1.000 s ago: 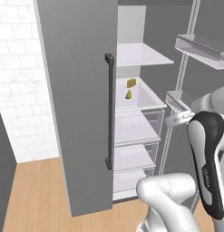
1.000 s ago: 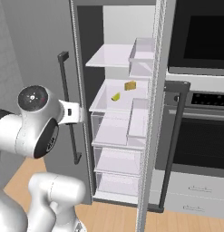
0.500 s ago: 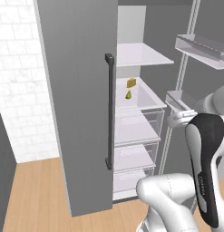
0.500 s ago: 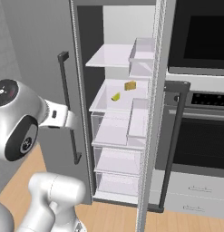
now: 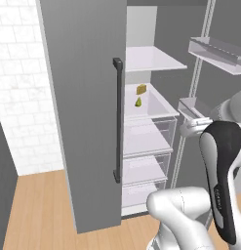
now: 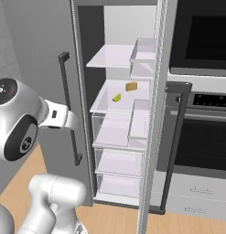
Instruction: Grab a lemon wedge from the fridge and one ice cube from the ice bowl, and put them in the glass of lemonade.
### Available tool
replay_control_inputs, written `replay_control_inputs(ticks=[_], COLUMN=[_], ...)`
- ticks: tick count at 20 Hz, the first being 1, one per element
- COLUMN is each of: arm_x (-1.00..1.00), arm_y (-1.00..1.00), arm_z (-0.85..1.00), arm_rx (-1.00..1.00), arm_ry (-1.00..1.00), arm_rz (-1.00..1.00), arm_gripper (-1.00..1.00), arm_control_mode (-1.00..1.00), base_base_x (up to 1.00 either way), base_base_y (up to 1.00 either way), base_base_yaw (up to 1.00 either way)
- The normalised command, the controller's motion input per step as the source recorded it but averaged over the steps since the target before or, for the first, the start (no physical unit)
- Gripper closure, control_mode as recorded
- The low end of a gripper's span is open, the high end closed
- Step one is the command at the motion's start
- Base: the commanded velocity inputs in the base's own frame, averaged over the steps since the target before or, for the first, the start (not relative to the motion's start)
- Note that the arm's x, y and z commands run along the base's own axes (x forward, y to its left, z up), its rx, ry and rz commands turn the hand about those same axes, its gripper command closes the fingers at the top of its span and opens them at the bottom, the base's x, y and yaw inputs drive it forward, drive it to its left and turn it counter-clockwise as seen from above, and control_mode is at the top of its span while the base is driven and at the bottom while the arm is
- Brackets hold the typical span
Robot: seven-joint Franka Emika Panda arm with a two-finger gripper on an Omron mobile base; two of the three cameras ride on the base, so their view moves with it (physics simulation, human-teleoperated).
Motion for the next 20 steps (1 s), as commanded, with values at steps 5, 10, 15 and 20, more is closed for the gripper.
replay_control_inputs(ticks=[5,10,15,20], arm_x=[-0.01,-0.29,-0.02,0.00], arm_y=[0.00,-0.02,0.00,0.00], arm_z=[0.00,0.00,0.00,0.00], arm_rx=[0.00,0.00,0.00,0.00], arm_ry=[0.00,0.00,0.05,0.00], arm_rz=[0.00,-0.20,-0.20,0.00], arm_gripper=[-1.00,-1.00,-1.00,-1.00], arm_control_mode=[-1.00,-1.00,-1.00,1.00], base_base_x=[0.00,0.00,0.00,0.41], base_base_y=[0.00,0.00,0.00,0.00], base_base_yaw=[0.00,0.00,0.00,-0.05])
